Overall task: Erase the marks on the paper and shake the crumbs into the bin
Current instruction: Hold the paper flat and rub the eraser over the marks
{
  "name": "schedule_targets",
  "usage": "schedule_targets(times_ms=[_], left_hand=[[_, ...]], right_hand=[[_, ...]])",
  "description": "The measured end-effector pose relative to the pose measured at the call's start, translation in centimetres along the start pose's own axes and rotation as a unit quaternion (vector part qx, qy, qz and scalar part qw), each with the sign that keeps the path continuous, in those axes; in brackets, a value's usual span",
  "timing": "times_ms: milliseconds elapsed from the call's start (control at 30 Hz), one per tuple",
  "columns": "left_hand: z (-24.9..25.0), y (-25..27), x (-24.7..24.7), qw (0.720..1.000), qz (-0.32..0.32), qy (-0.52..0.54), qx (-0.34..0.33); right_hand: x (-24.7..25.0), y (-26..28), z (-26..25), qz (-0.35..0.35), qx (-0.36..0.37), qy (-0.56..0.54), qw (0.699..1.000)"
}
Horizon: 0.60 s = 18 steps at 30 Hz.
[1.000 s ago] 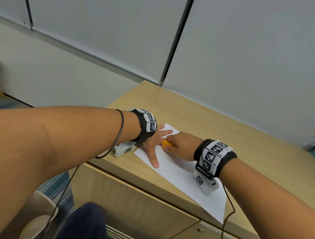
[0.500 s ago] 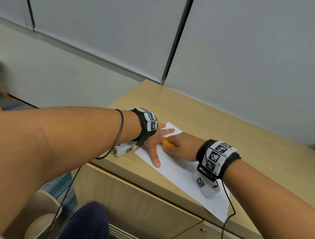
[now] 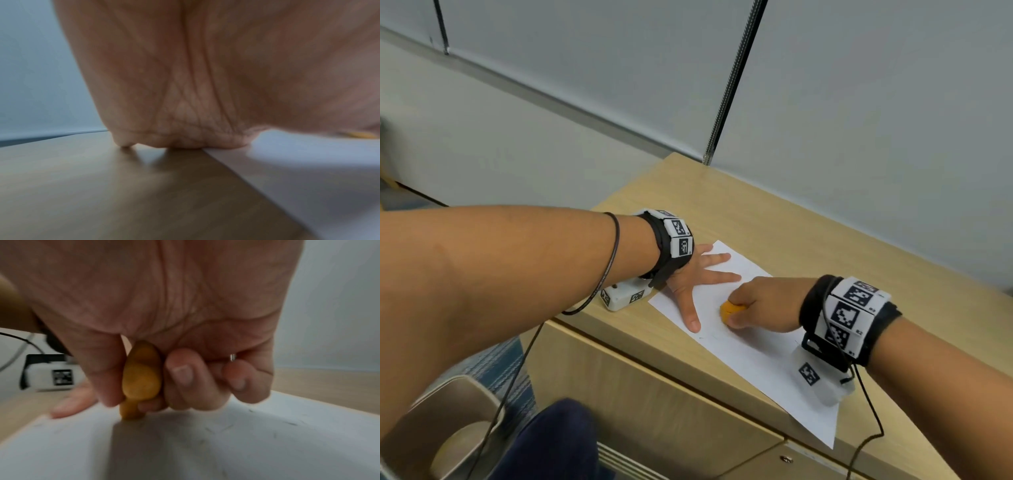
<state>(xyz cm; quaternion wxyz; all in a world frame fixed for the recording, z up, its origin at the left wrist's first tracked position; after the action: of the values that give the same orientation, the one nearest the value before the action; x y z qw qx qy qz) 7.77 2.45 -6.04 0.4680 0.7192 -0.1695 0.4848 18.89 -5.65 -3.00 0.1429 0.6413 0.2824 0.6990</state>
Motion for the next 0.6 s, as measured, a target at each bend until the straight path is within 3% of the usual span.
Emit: schedule_targets(times_ms=[100, 267, 467, 600], left_hand=[[0.1, 0.2, 0.0, 1.000, 0.006, 0.003, 0.002], [0.3, 1.0, -0.2, 0.999, 0.013, 0.023, 0.030], [1.7, 2.7, -0.7, 0.995, 0.016, 0.022, 0.097], [1.5, 3.0, 0.3, 0.998, 0.037, -0.001, 0.054]], right_hand=[[-0.5, 1.6, 0.9, -0.040, -0.015, 0.014, 0.999], [1.3, 2.1, 3.2, 0.095, -0.053, -0.096, 0.989], [-1.3, 2.2, 3.6, 0.095, -0.068, -0.095, 0.989], [-1.2, 2.3, 3.6, 0.114, -0.059, -0.062, 0.990]])
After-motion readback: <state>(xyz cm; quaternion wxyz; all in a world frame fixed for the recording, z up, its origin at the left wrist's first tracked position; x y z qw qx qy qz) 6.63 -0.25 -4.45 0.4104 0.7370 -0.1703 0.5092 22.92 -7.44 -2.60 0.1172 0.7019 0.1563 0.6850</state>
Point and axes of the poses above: each hand's wrist, its own y-axis away from the middle knuckle, its own x-axis out of the back of the hand, z = x × y, the point moved 5 cm from there along -y, towards the middle knuckle, and after that the axes turned 2 degrees about z, right-handed, at the moved point
